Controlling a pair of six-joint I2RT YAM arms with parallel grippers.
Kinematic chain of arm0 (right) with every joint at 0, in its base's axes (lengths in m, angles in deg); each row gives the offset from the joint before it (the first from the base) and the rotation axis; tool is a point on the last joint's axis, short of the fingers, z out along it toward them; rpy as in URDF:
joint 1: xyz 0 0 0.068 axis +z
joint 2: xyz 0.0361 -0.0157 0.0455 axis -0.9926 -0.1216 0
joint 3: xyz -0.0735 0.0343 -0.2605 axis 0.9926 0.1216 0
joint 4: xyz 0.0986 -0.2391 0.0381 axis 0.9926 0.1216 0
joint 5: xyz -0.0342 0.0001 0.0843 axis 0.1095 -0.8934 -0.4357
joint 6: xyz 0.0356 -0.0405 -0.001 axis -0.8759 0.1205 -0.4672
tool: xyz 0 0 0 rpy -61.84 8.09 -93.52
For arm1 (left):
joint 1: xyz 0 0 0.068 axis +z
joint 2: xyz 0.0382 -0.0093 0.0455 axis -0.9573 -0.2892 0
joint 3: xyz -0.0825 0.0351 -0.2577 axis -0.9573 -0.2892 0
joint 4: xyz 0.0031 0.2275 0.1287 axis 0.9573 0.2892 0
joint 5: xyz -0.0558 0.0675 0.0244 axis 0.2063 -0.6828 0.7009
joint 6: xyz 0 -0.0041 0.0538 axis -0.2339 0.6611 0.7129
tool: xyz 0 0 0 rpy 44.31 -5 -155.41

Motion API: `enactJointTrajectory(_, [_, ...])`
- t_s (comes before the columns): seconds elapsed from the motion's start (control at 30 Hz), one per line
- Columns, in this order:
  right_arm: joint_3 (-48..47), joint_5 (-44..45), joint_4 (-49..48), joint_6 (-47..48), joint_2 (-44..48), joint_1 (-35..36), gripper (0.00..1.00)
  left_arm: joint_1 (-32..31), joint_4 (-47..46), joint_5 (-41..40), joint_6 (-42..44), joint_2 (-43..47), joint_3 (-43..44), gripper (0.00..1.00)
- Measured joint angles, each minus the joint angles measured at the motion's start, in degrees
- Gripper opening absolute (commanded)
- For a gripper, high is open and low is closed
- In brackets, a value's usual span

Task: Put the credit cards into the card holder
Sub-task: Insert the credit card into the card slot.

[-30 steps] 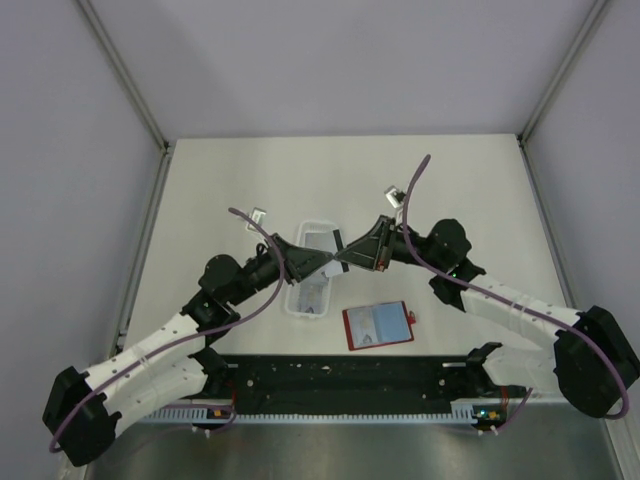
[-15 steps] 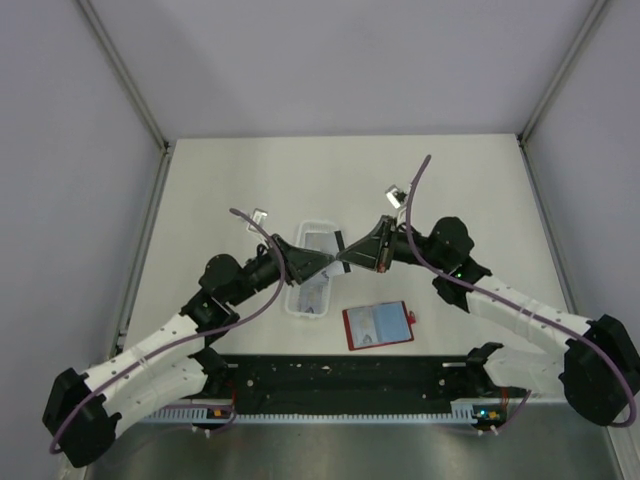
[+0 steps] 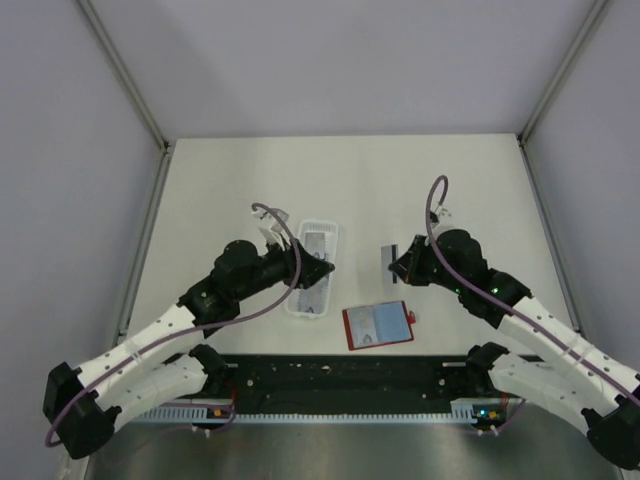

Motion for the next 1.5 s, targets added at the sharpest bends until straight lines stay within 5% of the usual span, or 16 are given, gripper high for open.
enactJointTrajectory(0.57, [8.3,12.3,17.8,-2.7,9.7,0.0,0.0,-17.0,5.4,-12.1,8.6,-24.6,6.7,0.48])
enactJointTrajectory(1.5, [10.0,-0.9,19.3,-0.9,0.6,0.0,0.0,-26.7,-6.3,-13.6,4.1,-42.9,11.7,0.27])
